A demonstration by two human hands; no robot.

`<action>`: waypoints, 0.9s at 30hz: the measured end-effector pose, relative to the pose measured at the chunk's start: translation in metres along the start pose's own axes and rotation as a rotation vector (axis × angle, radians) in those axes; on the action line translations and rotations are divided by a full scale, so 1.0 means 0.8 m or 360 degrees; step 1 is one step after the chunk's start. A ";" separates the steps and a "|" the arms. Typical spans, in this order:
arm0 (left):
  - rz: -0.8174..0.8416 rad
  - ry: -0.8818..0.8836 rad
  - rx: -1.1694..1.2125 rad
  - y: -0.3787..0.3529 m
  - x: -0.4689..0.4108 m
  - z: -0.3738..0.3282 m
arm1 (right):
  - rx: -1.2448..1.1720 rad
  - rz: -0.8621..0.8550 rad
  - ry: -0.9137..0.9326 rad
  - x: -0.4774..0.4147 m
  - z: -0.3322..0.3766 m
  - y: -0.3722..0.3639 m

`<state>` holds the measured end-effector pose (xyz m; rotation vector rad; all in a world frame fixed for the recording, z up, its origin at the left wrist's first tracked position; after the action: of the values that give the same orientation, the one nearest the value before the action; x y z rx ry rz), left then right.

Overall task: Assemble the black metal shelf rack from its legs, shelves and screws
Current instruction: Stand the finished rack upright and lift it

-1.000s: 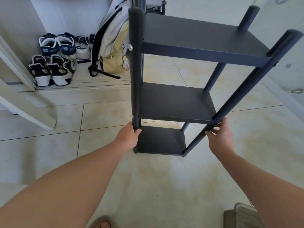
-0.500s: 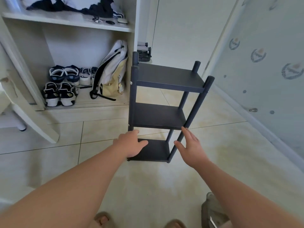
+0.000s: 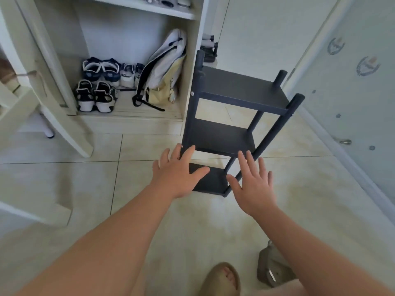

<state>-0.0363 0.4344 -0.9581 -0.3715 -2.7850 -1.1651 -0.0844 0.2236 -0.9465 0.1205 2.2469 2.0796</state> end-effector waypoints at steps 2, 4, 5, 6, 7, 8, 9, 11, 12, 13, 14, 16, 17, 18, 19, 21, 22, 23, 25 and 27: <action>0.0126 0.0203 -0.0015 -0.017 -0.024 0.022 | 0.0026 0.0102 0.0035 -0.026 0.011 -0.018; 0.0269 0.0412 0.0006 -0.038 -0.045 0.042 | 0.0075 0.0269 0.0121 -0.042 0.021 -0.043; 0.0323 0.0480 0.0040 -0.051 -0.056 0.046 | 0.0101 0.0316 0.0161 -0.048 0.022 -0.055; 0.0360 0.0530 0.0076 -0.062 -0.064 0.049 | 0.0126 0.0364 0.0188 -0.053 0.023 -0.066; 0.0369 0.0574 0.0117 -0.070 -0.071 0.050 | 0.0136 0.0428 0.0196 -0.058 0.024 -0.074; 0.0360 0.0612 0.0161 -0.076 -0.073 0.050 | 0.0146 0.0497 0.0199 -0.060 0.023 -0.080; 0.0343 0.0628 0.0185 -0.081 -0.073 0.048 | 0.0152 0.0562 0.0194 -0.060 0.022 -0.081; 0.0286 0.0595 0.0166 -0.080 -0.062 0.038 | 0.0164 0.0701 0.0189 -0.054 0.019 -0.072; 0.0257 0.0563 0.0128 -0.074 -0.054 0.032 | 0.0181 0.0769 0.0205 -0.048 0.017 -0.063; 0.0245 0.0544 0.0082 -0.066 -0.045 0.026 | 0.0199 0.0827 0.0227 -0.041 0.016 -0.051; 0.0250 0.0545 0.0041 -0.056 -0.037 0.020 | 0.0209 0.0874 0.0246 -0.036 0.015 -0.037; 0.0297 0.0598 -0.0012 -0.031 -0.018 0.007 | 0.0209 0.0967 0.0261 -0.026 0.011 0.000; 0.0325 0.0613 -0.0045 -0.016 -0.006 -0.003 | 0.0206 0.0998 0.0270 -0.024 0.010 0.022; 0.0364 0.0613 -0.0088 0.000 0.006 -0.015 | 0.0211 0.1024 0.0289 -0.021 0.009 0.045; 0.0407 0.0609 -0.0127 0.017 0.019 -0.030 | 0.0221 0.1047 0.0310 -0.019 0.009 0.071; 0.0475 0.0613 -0.0165 0.050 0.039 -0.059 | 0.0238 0.1086 0.0342 -0.015 0.005 0.121; 0.0486 0.0618 -0.0185 0.068 0.048 -0.076 | 0.0246 0.1099 0.0356 -0.013 0.002 0.149; 0.0480 0.0619 -0.0213 0.087 0.054 -0.092 | 0.0252 0.1102 0.0375 -0.014 -0.002 0.174; 0.0473 0.0616 -0.0251 0.123 0.060 -0.125 | 0.0280 0.1100 0.0407 -0.019 -0.013 0.224; 0.0469 0.0583 -0.0296 0.155 0.062 -0.162 | 0.0308 0.1101 0.0432 -0.026 -0.032 0.268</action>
<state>-0.0523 0.4357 -0.7726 -0.5056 -2.2318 -1.2724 -0.0658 0.2128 -0.7310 0.7723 2.8753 2.2594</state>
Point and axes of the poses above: each hand's wrist, its own x-axis away from the middle knuckle, its own y-axis out of the back of the hand, z = x × y, the point moved 4 cm from there along -x, towards the middle knuckle, and after that the axes turned 14 degrees about x, right-handed, at the moved point
